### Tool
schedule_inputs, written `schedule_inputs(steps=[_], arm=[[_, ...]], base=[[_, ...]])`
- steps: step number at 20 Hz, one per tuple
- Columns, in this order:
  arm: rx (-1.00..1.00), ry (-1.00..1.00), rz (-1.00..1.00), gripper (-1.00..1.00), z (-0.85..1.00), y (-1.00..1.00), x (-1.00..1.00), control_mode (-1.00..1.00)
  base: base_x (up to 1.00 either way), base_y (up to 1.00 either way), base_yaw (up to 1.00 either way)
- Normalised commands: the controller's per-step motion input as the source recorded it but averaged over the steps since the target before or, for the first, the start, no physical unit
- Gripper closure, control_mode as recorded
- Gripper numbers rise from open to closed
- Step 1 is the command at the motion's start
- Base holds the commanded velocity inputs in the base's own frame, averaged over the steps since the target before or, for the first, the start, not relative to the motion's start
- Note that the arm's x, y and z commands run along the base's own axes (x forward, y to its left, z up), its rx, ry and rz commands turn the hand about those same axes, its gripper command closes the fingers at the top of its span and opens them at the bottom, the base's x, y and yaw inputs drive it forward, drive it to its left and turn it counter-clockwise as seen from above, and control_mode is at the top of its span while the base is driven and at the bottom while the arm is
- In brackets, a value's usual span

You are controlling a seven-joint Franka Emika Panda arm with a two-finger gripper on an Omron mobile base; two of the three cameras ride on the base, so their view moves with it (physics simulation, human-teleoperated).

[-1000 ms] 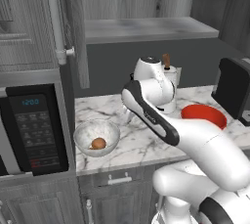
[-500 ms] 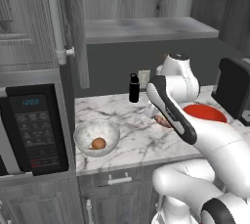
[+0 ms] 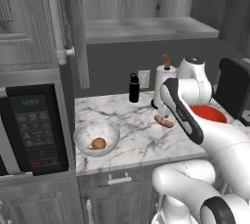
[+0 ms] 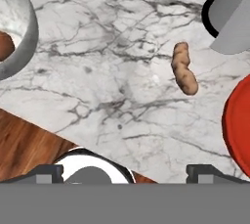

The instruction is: Pick both bowls and place them on the counter. Then place the onion in one bowl and place the potato in the other bowl.

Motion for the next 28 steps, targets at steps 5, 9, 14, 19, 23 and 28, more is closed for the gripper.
schedule_inputs(steps=[5,9,14,19,23,28], arm=[[0.00,0.06,-0.07,-1.00,-0.19,-0.38,0.30,-1.00],[0.00,0.07,-0.03,-1.00,-0.29,-0.31,0.44,-1.00],[0.00,0.08,-0.01,-1.00,-0.32,-0.22,0.53,-1.00],[0.00,0.08,0.00,-1.00,-0.35,-0.07,0.44,-1.00],[0.00,0.03,0.00,-1.00,-0.32,0.00,0.34,-1.00],[0.00,0.01,0.00,-1.00,-0.28,0.00,0.29,-1.00]], base=[[0.00,0.00,0.00],[0.00,0.00,0.00],[0.00,0.00,0.00],[0.00,0.00,0.00],[0.00,0.00,0.00],[0.00,0.00,0.00]])
